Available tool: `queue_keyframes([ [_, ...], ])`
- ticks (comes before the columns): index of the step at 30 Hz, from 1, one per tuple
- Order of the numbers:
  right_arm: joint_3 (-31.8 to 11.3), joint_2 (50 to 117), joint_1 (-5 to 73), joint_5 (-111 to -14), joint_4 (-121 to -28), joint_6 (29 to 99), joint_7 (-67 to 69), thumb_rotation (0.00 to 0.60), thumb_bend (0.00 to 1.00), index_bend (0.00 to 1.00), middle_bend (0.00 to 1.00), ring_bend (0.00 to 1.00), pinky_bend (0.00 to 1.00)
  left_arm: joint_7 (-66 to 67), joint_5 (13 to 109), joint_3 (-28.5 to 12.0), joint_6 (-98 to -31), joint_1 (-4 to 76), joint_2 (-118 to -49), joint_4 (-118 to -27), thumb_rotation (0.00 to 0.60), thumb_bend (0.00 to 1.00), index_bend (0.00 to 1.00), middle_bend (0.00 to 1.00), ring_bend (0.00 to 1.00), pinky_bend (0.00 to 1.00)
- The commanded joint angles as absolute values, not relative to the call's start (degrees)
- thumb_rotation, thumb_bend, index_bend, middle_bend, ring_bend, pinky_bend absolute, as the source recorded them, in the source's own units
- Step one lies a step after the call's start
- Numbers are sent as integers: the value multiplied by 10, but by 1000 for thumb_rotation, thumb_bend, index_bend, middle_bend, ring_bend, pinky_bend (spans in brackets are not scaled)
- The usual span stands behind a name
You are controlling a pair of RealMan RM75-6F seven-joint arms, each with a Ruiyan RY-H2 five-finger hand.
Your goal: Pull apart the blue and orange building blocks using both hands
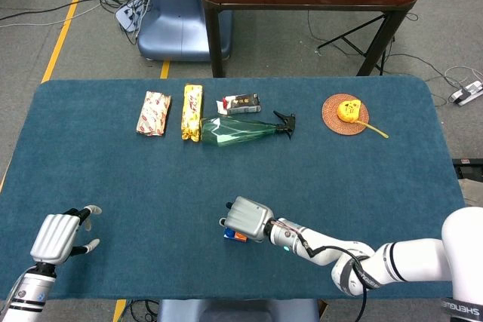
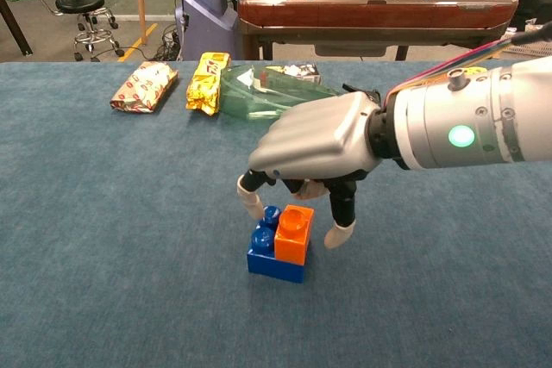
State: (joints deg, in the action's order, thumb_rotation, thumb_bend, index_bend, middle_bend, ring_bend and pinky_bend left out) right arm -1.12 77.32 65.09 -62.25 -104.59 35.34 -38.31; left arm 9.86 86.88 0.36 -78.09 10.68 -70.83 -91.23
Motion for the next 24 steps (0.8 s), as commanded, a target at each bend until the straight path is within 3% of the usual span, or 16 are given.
queue_keyframes([
  [1,-8,775,654,-621,-1045,356,-383,600,0,334,1000,1000,1000,98,868,4,-781,107,-709,-912,600,16,431,554,504,711],
  [13,8,781,668,-609,-1040,369,-386,600,0,467,1000,1000,1000,96,869,6,-781,106,-710,-909,600,17,431,554,504,711],
  [24,17,788,672,-611,-1033,381,-383,600,19,508,1000,1000,1000,98,869,7,-778,106,-713,-908,600,16,431,554,504,711],
])
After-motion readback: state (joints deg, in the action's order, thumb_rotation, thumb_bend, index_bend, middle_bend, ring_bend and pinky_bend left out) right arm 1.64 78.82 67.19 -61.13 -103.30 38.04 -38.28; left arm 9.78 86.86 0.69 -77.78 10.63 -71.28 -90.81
